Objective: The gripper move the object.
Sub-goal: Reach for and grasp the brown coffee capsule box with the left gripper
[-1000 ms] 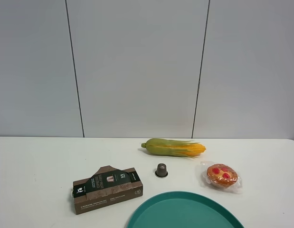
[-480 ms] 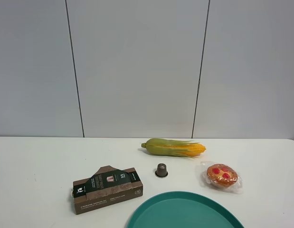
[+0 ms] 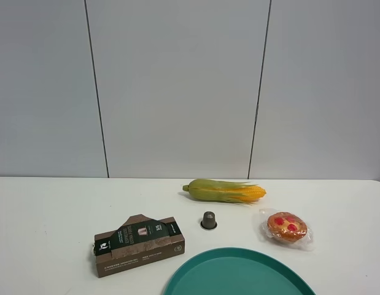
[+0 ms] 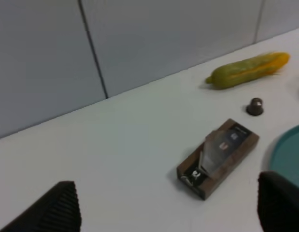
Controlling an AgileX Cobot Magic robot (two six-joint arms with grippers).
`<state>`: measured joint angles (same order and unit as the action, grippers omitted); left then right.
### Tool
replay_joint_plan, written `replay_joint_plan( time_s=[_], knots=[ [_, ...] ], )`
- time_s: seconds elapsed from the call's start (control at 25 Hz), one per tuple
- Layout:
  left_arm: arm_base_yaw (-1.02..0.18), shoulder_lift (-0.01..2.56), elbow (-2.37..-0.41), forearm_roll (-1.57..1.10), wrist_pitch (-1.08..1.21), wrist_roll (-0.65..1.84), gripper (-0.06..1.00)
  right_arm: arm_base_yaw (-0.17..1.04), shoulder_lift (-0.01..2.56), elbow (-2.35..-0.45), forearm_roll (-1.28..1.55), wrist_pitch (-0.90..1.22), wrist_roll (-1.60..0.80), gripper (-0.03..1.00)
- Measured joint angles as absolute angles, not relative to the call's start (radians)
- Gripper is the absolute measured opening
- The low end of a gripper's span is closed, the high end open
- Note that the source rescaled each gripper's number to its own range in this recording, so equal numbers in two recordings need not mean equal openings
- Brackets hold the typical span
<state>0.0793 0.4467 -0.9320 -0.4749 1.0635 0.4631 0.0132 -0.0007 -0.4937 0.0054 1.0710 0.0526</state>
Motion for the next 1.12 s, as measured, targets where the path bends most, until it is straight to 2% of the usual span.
replay_joint_plan(
  time_s=[0.24, 0.44, 0.64, 0.8, 0.96, 1.12],
  knots=[
    [0.054, 0.772, -1.06, -0.656, 1.193, 0.769, 0.32, 0.013, -0.001, -0.494, 0.005, 1.071, 0.053, 1.0],
    [-0.126, 0.957, -1.073, -0.623, 1.096, 0.909, 0.32, 0.013, -0.001, -0.494, 0.005, 1.071, 0.053, 1.0],
    [-0.377, 1.155, -1.078, -0.433, 0.908, 0.92, 0.32, 0.013, -0.001, -0.494, 0.005, 1.071, 0.053, 1.0],
    [-0.518, 1.284, -1.079, -0.274, 0.799, 0.88, 0.32, 0.013, -0.001, -0.494, 0.005, 1.071, 0.053, 1.0],
    [-0.602, 1.399, -1.079, -0.163, 0.766, 0.741, 0.32, 0.013, -0.001, -0.494, 0.005, 1.071, 0.053, 1.0],
    [-0.622, 1.531, -1.082, -0.047, 0.768, 0.681, 0.32, 0.013, -0.001, -0.494, 0.005, 1.071, 0.053, 1.0]
  ],
)
